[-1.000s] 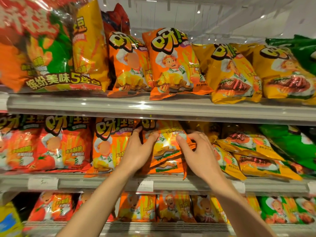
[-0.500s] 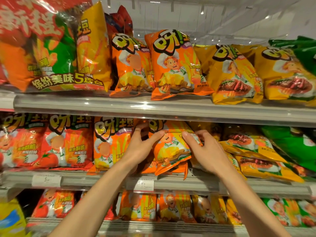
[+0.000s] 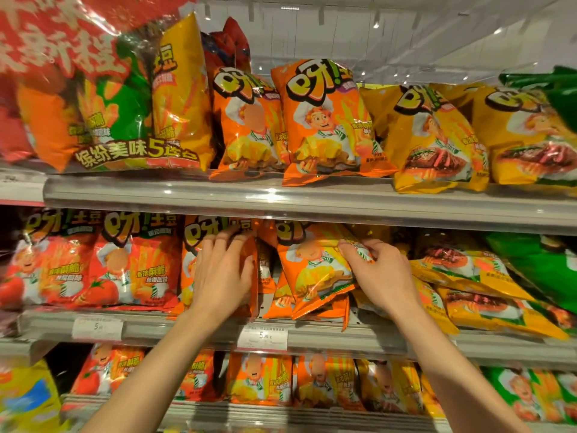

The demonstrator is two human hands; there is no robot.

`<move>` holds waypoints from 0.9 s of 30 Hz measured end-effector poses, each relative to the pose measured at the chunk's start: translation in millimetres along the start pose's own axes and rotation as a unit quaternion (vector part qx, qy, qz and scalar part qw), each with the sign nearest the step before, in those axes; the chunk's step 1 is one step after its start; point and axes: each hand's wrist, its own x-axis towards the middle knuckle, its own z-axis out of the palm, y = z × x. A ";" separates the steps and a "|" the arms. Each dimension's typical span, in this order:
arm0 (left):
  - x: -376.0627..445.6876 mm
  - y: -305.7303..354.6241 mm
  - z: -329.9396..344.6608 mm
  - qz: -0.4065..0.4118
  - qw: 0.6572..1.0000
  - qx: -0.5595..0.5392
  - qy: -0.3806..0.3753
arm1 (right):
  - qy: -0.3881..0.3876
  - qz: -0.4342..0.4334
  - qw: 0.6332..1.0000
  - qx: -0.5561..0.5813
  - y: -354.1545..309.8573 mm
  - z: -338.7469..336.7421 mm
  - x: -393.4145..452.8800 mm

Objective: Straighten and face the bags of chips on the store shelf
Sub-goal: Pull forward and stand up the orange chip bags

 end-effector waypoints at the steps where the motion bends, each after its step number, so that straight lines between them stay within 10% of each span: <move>1: 3.0 0.5 -0.5 -0.006 1.000 -0.001 -0.014 | 0.014 -0.003 1.000 -0.008 -2.0 0.8 -4.0; 27: -1.2 28.7 -18.3 -0.134 0.945 -0.289 -0.074 | 0.034 0.060 0.977 0.200 17.8 1.2 -14.7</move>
